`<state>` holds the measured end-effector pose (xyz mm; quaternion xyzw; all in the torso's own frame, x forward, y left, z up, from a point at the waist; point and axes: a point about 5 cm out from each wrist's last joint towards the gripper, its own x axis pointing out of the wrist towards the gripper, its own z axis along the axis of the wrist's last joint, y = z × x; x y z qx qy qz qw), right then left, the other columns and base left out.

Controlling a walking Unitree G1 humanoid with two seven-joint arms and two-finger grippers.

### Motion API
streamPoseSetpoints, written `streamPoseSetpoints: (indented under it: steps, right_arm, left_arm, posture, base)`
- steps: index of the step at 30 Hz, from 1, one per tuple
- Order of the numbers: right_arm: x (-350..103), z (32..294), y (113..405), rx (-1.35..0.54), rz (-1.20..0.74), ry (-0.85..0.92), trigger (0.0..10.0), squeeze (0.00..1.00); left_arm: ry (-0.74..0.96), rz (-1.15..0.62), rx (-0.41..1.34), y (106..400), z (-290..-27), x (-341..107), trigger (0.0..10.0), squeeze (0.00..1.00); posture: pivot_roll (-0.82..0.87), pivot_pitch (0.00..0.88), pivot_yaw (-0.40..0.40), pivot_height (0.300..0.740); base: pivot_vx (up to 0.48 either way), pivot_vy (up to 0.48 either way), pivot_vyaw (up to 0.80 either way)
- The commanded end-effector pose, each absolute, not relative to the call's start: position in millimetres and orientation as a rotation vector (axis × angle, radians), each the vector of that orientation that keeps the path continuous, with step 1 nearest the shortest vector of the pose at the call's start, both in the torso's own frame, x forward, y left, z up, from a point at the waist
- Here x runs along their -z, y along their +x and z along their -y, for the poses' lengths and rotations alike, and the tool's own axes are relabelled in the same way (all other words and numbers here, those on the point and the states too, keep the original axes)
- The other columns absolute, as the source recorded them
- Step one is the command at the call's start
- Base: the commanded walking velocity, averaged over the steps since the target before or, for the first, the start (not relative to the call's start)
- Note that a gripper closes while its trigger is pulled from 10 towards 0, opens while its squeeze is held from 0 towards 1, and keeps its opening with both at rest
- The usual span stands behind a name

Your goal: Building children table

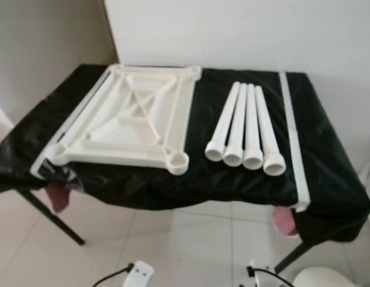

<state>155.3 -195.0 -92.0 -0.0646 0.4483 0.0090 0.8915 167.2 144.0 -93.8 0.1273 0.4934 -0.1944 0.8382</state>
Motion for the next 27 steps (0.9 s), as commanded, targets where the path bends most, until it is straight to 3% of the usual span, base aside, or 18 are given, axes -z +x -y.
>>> streamPoseSetpoints:
  steps: [1, 5, 19, 24, 27]
  right_arm:
    - [96, 192, 148, -0.021, -0.968, -0.118, 10.0, 0.0]
    - [96, 192, 148, -0.019, -0.969, -0.115, 10.0, 0.0]
    - [96, 191, 147, -0.006, -0.969, -0.106, 10.0, 0.0]
    - [95, 195, 149, -0.005, -0.948, -0.124, 10.0, 0.0]
    - [89, 199, 160, 0.004, -0.886, -0.126, 10.0, 0.0]
  left_arm:
    - [0.301, -1.088, 0.359, 157, -153, 99, 10.0, 0.0]
    - [0.303, -1.087, 0.359, 158, -153, 98, 10.0, 0.0]
    - [0.319, -1.057, 0.381, 160, -153, 97, 10.0, 0.0]
    - [0.323, -1.015, 0.378, 169, -153, 93, 10.0, 0.0]
    - [0.304, -0.911, 0.371, 191, -153, 81, 10.0, 0.0]
  posture:
    - [0.0, 0.0, 0.075, 0.74]
    - [0.0, 0.0, 0.077, 0.74]
    - [0.0, 0.0, 0.075, 0.74]
    - [0.01, 0.0, 0.072, 0.74]
    - [0.02, 0.0, 0.072, 0.74]
  base:
    - [0.0, 0.431, 0.0]
    - [0.0, 0.431, 0.0]
    - [0.0, 0.0, 0.0]
    - [0.0, 0.0, 0.0]
    - [0.0, 0.0, 0.0]
